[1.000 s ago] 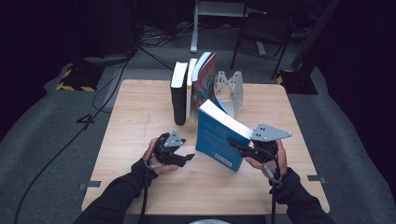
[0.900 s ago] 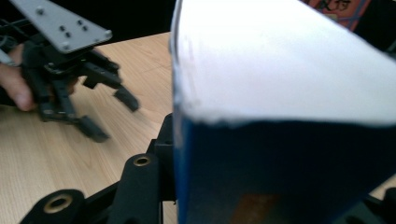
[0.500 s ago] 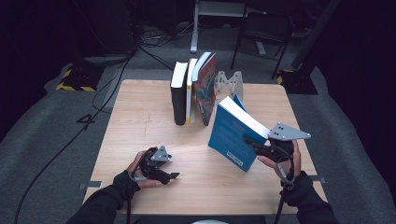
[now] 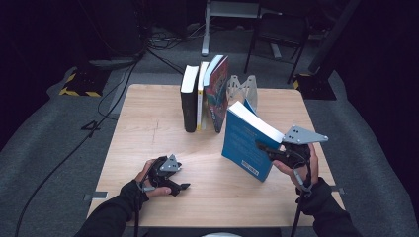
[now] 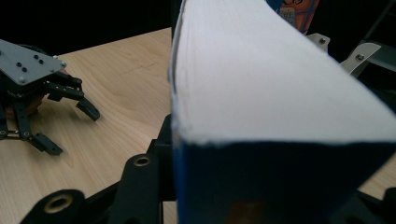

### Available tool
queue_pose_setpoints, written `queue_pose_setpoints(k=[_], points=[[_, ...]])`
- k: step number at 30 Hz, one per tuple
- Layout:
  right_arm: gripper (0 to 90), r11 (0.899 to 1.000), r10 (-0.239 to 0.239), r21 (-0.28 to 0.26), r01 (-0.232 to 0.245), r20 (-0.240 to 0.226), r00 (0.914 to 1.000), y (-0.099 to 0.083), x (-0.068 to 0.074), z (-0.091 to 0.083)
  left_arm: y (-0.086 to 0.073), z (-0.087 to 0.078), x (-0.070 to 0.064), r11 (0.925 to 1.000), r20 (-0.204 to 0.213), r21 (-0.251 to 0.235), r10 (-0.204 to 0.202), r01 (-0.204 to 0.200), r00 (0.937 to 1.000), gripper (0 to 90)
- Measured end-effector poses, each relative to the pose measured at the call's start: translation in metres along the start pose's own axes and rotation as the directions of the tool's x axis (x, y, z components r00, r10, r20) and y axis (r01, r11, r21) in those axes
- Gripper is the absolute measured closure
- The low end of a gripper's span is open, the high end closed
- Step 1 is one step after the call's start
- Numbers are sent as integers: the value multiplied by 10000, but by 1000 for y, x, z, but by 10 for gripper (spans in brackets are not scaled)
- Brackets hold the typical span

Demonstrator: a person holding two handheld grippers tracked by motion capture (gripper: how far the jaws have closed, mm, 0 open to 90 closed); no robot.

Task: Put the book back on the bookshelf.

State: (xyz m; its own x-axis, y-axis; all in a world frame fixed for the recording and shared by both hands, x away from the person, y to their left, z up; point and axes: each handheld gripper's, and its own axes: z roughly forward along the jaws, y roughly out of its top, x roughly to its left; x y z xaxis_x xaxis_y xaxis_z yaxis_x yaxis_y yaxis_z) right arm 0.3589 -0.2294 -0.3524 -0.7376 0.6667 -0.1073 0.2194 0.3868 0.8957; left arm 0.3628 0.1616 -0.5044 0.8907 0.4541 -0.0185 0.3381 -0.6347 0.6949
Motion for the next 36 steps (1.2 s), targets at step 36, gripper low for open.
queue_pose_setpoints(k=[36], points=[[602,9963,413,691,-516,1417,9890,68,-46,43,1,1,0,10000,-63,17,-67,67,10000,164]])
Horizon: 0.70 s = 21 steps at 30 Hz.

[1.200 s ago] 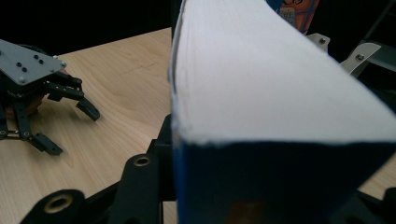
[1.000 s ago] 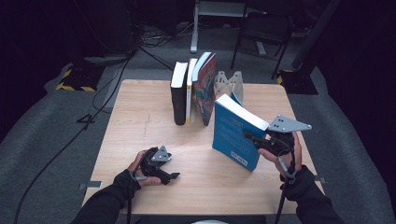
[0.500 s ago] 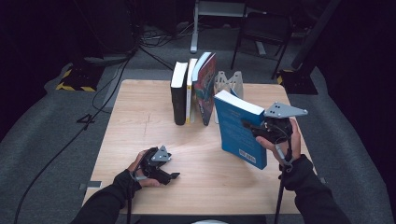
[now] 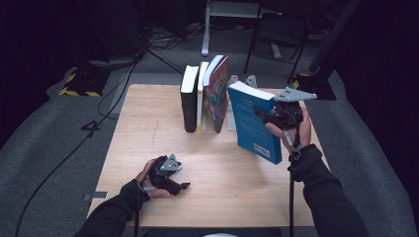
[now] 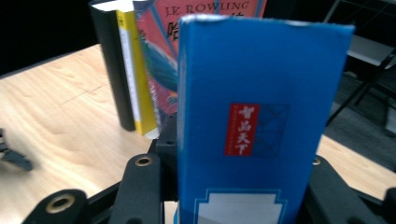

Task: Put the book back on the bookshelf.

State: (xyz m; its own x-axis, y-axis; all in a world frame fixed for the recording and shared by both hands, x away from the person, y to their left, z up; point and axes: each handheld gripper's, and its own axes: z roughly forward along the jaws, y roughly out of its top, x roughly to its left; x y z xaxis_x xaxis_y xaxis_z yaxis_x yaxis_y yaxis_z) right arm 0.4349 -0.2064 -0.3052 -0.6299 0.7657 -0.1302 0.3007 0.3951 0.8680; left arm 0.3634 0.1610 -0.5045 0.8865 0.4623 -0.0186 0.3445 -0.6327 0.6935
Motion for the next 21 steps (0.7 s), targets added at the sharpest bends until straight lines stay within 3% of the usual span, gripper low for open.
queue_pose_setpoints(k=[8,10,21], points=[[602,9992,266,-303,-255,368,9990,13,-11,21,0,0,0,10000,-3,-1,15,-15,10000,164],[602,9991,334,-282,-318,589,9977,19,-16,32,0,0,0,10000,-4,16,38,-38,10000,164],[601,9980,630,-113,-622,1019,9928,34,-27,55,0,0,0,10000,-2,5,15,-15,10000,163]])
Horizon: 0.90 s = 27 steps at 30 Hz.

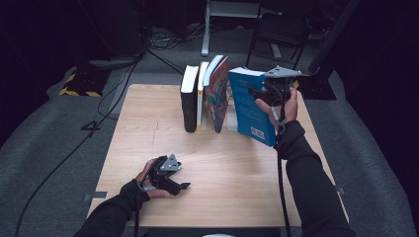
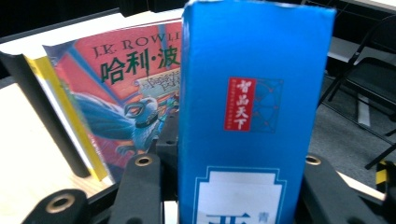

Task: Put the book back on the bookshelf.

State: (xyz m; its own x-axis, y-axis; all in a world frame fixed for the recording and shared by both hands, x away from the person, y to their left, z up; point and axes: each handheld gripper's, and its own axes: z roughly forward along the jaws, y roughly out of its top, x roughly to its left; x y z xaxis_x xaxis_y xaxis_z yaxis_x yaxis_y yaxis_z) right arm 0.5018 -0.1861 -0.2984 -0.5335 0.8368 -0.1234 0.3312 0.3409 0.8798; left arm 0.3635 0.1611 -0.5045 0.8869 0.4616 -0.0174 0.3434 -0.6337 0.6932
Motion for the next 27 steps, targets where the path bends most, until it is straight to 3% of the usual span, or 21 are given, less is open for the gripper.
queue_pose_setpoints(k=[9,14,18,22,27], points=[[601,9998,70,-205,-69,80,9999,23,-1,14,0,0,0,10000,19,-21,-8,8,10000,162],[601,9992,124,-380,-106,465,9988,32,-6,25,0,0,0,10000,-3,-16,-15,15,10000,163],[600,9965,585,-627,-545,642,9962,31,-13,35,0,0,0,10000,10,-1,4,-4,10000,163],[599,9967,500,-690,-435,954,9942,25,-9,46,0,0,0,10000,28,17,41,-41,10000,162],[599,9972,492,-615,-435,950,9943,15,-7,51,0,0,0,10000,47,-7,24,-24,10000,161]])
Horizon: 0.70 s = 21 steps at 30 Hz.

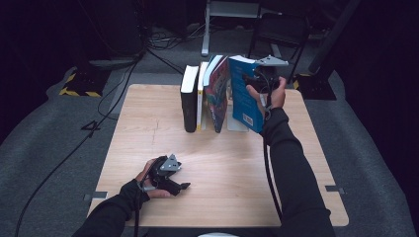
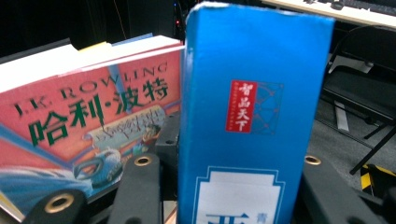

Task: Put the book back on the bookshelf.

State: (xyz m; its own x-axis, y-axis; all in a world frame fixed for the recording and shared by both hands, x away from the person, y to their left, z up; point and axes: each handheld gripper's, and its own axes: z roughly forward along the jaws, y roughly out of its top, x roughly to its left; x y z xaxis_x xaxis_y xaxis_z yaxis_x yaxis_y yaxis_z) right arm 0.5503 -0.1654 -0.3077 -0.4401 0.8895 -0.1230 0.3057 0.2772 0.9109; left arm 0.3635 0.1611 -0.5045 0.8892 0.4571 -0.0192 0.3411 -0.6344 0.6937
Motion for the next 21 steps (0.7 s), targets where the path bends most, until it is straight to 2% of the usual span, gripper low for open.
queue_pose_setpoints(k=[3,6,11,15,19,21], points=[[599,10000,-11,34,11,-76,10000,-10,2,-1,0,0,0,10000,47,-3,22,-22,10000,161],[599,9994,250,-224,-254,-187,9995,-19,-1,-7,0,0,0,10000,69,-4,19,-19,10000,160],[597,9995,83,-288,-90,-245,9997,-25,0,-15,1,1,1,10000,91,-2,61,-61,9999,159],[595,9994,-96,-327,86,-321,9994,-34,1,-27,1,1,0,10000,92,-4,72,-72,9999,160],[595,9996,-106,-266,95,-415,9991,-42,2,-38,1,1,1,10000,98,-6,73,-73,9999,160],[595,9996,11,-294,-25,-482,9988,-53,2,-50,1,1,0,10000,82,-8,69,-69,9999,160]])
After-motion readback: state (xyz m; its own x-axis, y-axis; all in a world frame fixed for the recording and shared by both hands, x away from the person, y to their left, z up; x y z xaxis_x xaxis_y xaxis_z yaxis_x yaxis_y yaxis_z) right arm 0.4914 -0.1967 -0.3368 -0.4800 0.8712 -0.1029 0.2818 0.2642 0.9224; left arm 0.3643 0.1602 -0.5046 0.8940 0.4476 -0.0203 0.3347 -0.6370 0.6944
